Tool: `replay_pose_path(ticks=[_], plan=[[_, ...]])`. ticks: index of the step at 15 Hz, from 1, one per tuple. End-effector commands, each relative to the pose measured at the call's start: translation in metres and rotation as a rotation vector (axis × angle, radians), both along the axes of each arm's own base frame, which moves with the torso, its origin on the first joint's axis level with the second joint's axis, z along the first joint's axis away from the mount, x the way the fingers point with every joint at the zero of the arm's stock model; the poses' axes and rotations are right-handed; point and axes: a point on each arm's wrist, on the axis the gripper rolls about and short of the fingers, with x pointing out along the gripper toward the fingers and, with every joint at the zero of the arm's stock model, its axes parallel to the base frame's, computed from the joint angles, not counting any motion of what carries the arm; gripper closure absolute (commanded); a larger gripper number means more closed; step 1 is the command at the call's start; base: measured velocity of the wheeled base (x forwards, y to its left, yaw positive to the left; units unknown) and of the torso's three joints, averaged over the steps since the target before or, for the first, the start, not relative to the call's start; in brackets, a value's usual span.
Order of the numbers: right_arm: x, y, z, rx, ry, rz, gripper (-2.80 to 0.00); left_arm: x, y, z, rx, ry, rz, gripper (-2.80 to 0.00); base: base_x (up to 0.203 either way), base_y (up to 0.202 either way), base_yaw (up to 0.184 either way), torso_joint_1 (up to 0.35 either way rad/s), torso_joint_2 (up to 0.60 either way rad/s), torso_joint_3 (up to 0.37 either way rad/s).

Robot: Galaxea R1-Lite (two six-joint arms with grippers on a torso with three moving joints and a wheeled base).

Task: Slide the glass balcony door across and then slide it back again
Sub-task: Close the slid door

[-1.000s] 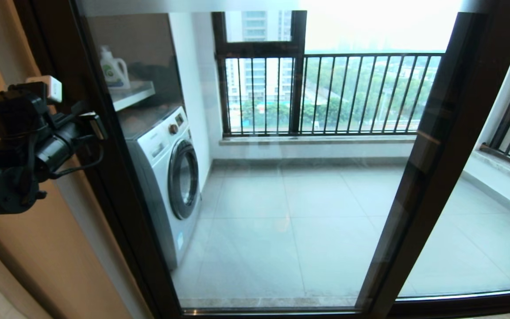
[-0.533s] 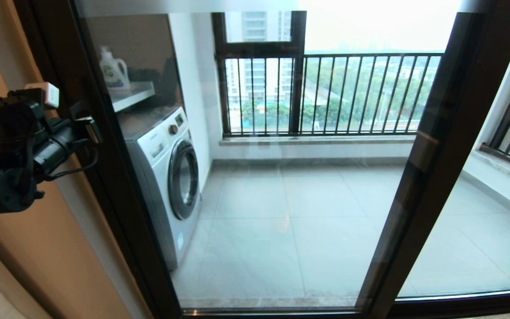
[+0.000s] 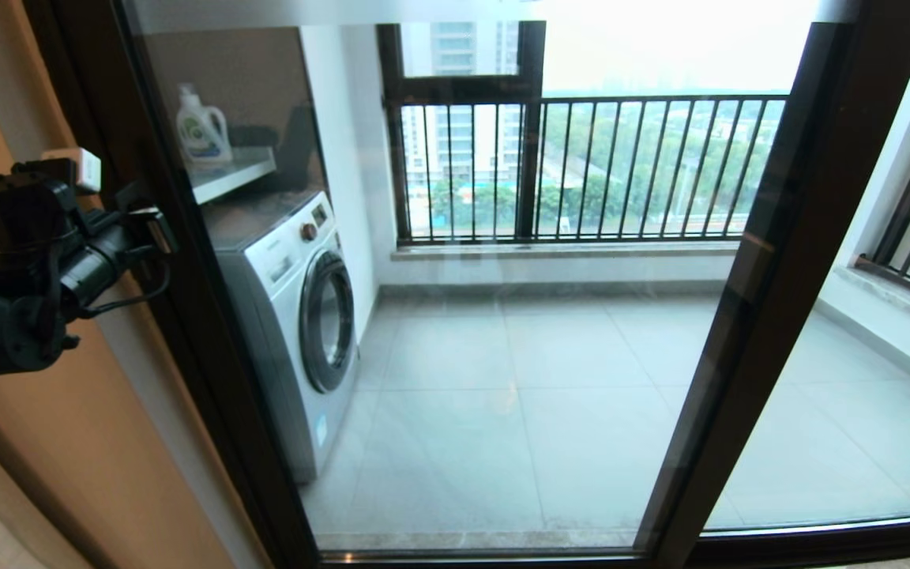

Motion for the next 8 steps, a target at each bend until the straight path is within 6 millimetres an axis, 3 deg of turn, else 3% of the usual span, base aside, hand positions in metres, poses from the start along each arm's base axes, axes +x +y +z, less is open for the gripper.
replay_pose_path(ticks=[1, 6, 8], plan=[[0.001, 0.000, -0.003, -0.001, 0.013, 0.001, 0.00, 0.000, 0.005, -0.002, -0.001, 0.004, 0.004, 0.00, 0.000, 0.000, 0.000, 0.000, 0.00, 0.000], [0.001, 0.000, -0.003, -0.001, 0.013, 0.001, 0.00, -0.001, 0.005, 0.001, 0.003, -0.004, 0.000, 0.00, 0.000, 0.000, 0.000, 0.000, 0.00, 0.000], [0.001, 0.000, -0.003, -0.002, 0.012, 0.001, 0.00, -0.002, -0.005, 0.007, 0.007, -0.020, -0.026, 0.00, 0.000, 0.000, 0.000, 0.000, 0.00, 0.000]])
